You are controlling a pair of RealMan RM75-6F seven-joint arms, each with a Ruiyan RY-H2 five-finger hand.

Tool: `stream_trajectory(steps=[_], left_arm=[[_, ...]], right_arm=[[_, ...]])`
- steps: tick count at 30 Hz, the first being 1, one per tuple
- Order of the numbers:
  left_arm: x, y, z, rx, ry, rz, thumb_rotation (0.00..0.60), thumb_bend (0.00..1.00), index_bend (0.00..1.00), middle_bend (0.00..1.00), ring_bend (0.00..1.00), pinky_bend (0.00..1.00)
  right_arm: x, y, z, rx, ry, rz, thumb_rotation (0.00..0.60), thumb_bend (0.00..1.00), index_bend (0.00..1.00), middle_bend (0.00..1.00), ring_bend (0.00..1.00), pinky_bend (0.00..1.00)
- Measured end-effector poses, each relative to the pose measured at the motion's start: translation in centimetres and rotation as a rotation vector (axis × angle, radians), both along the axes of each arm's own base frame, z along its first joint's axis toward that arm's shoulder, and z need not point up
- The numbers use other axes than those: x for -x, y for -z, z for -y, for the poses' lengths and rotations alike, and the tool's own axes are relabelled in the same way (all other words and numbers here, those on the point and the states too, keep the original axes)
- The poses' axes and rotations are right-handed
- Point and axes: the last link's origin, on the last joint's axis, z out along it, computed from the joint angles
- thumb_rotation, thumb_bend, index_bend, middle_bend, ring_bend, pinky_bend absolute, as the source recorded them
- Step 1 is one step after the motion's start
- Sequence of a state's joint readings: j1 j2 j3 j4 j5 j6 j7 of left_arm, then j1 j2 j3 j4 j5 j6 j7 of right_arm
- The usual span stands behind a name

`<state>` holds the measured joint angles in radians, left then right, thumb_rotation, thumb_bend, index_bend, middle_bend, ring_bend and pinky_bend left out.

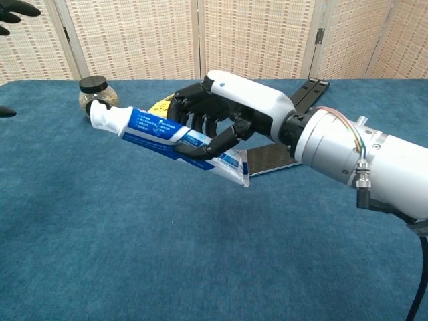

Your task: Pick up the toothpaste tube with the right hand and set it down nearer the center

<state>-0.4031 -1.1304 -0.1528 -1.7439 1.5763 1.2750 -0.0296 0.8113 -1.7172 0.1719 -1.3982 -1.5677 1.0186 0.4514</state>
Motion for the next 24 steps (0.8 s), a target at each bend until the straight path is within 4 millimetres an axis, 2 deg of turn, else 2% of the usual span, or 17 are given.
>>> stream_trajectory(steps=[13,24], left_arm=[[-2.8,1.5,0.1,0.055,0.055,0.055,0.600,0.10,0.00,0.02,0.00,0.14],[-3.5,2.5,0.0,0.080,0.062,0.075,0.600,0.10,0.00,0.02,0.00,0.14]], right_arm=[[-1.4,1.0,0.5,-0.009,0.004,-0.012,0.600,0.62,0.70,0.66,0.57,0.66],[-1.9,1.4,0.3,-0.012,0.001,-0.015,0.600,0.62,0.71,0.66,0.57,0.67]])
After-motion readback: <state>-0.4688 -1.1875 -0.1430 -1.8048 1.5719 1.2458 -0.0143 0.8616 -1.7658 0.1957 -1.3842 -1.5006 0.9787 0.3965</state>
